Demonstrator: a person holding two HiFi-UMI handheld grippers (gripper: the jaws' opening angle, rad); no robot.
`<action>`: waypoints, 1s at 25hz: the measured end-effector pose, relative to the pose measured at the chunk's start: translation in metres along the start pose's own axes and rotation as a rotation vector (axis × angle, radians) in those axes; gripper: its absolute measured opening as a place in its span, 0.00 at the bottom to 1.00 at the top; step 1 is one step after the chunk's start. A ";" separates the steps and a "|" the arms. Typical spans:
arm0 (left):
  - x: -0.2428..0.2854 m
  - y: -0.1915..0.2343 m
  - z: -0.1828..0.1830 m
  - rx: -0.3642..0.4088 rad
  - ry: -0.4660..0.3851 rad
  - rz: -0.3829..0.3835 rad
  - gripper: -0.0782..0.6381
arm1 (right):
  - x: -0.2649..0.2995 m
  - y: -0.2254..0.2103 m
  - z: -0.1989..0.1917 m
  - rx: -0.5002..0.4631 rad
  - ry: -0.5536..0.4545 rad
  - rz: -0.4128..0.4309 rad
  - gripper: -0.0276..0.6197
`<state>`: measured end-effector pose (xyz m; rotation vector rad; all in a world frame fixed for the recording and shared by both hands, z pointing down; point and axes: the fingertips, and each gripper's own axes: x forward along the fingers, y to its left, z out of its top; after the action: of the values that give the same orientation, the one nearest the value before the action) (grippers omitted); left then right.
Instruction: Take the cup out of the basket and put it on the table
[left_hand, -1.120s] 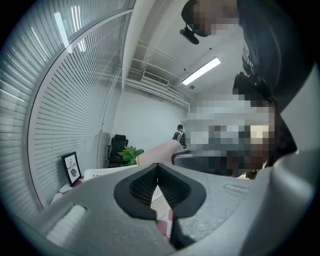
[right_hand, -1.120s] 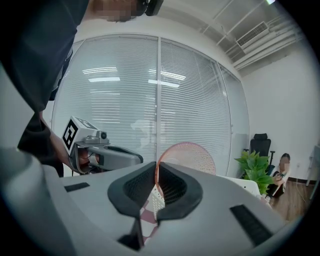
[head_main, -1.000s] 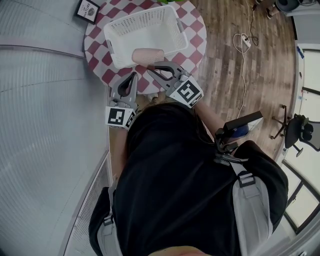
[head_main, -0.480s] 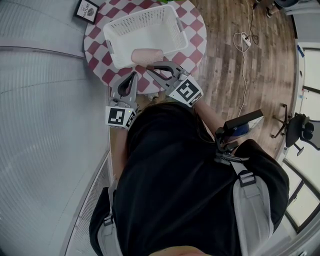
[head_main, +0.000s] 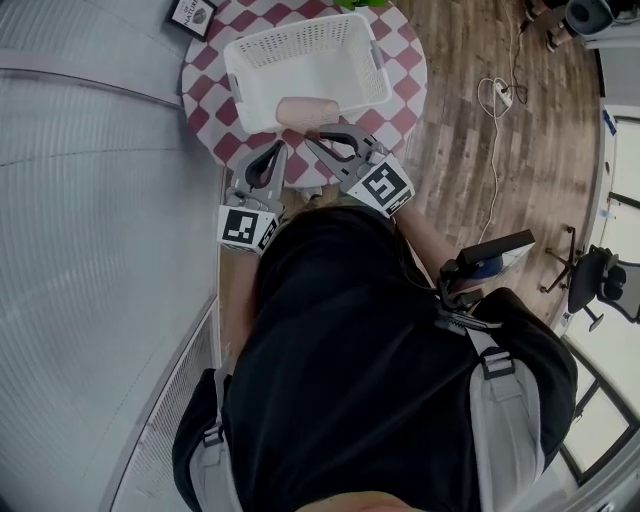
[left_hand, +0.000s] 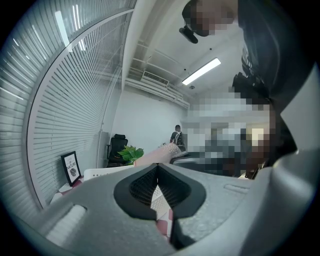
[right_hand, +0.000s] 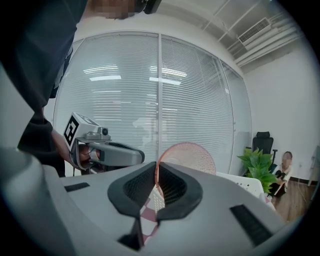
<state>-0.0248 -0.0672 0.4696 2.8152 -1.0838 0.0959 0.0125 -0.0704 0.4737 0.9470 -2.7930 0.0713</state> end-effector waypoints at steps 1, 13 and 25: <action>0.000 0.000 -0.001 0.000 0.002 -0.001 0.12 | 0.000 0.000 0.001 -0.002 0.000 -0.001 0.08; -0.001 0.001 0.002 -0.005 0.005 0.003 0.12 | 0.002 0.001 0.004 -0.009 0.005 0.008 0.08; 0.001 0.012 -0.010 -0.015 0.015 0.006 0.12 | 0.013 0.001 -0.005 -0.013 0.016 0.012 0.08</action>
<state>-0.0326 -0.0750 0.4807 2.7940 -1.0850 0.1082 0.0025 -0.0774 0.4808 0.9233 -2.7810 0.0623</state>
